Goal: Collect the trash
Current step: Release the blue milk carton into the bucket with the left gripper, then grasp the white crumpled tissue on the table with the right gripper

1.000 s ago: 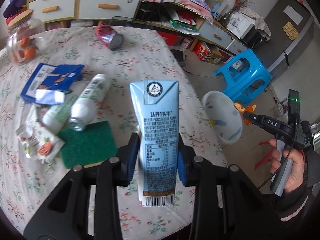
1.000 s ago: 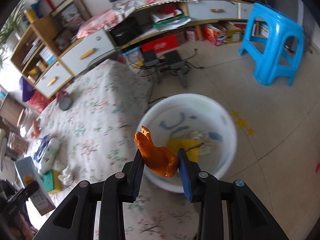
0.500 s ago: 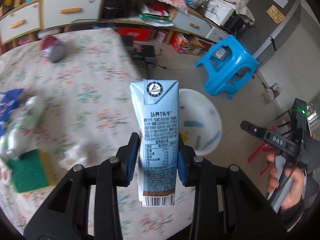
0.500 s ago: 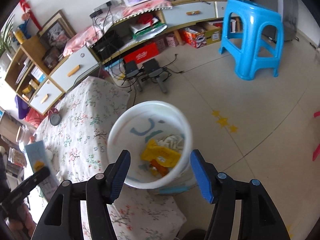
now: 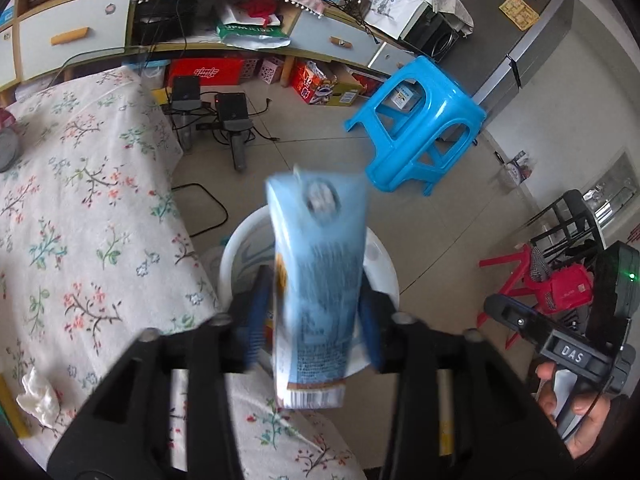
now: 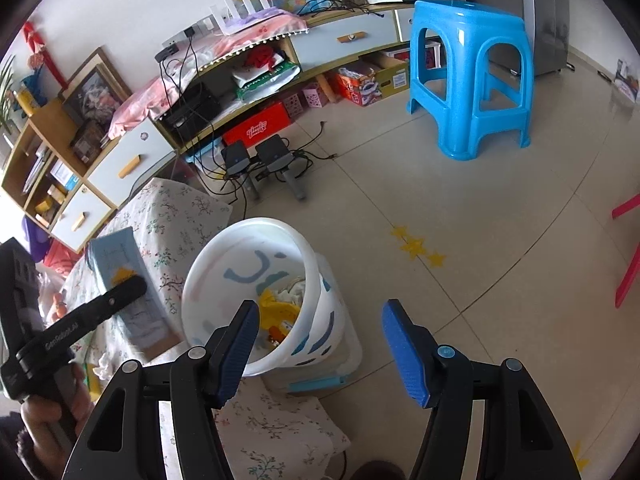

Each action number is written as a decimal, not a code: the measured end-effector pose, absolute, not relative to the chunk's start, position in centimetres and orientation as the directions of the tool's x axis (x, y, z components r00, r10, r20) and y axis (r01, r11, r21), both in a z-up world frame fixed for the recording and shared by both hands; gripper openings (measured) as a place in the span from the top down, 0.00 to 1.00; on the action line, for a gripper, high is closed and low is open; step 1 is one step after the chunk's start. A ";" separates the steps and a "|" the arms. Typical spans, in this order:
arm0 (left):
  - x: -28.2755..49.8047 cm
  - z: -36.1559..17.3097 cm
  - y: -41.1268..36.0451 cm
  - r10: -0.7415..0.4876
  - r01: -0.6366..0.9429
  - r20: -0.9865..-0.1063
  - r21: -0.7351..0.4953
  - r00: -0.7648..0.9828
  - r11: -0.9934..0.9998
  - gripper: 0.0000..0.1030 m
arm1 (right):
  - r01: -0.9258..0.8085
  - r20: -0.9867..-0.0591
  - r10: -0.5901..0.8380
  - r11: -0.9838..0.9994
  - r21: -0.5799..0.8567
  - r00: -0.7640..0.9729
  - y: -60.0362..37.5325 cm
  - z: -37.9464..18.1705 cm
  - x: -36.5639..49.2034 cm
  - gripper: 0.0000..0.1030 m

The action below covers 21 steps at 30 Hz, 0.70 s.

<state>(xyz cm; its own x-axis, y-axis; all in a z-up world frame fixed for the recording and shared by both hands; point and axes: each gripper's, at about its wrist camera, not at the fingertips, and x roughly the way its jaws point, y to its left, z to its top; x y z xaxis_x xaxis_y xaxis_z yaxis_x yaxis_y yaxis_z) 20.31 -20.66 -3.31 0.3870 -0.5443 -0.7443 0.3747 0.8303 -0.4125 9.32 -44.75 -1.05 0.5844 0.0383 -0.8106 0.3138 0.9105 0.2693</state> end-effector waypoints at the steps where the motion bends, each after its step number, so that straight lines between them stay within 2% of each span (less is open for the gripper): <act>1: 20.3 -3.2 -20.6 -0.531 0.362 -0.748 -0.403 0.399 0.840 0.21 | 0.313 -0.810 0.037 0.912 0.267 0.585 -44.6 -1.0 9.5 0.36; 9: 18.8 -2.4 -18.1 -0.404 0.334 -0.784 -0.266 0.472 0.905 0.13 | 0.280 -0.805 0.038 0.927 0.250 0.593 -43.1 -0.6 9.9 0.34; 13: 17.6 -2.3 -15.1 -0.338 0.295 -0.795 -0.209 0.504 0.932 0.07 | 0.248 -0.804 0.041 0.941 0.230 0.593 -41.1 -0.3 10.6 0.30; 21: 15.5 -1.8 -7.3 -0.200 0.188 -0.805 -0.112 0.559 0.976 0.03 | 0.182 -0.818 0.048 0.966 0.184 0.573 -36.2 -0.4 12.4 0.25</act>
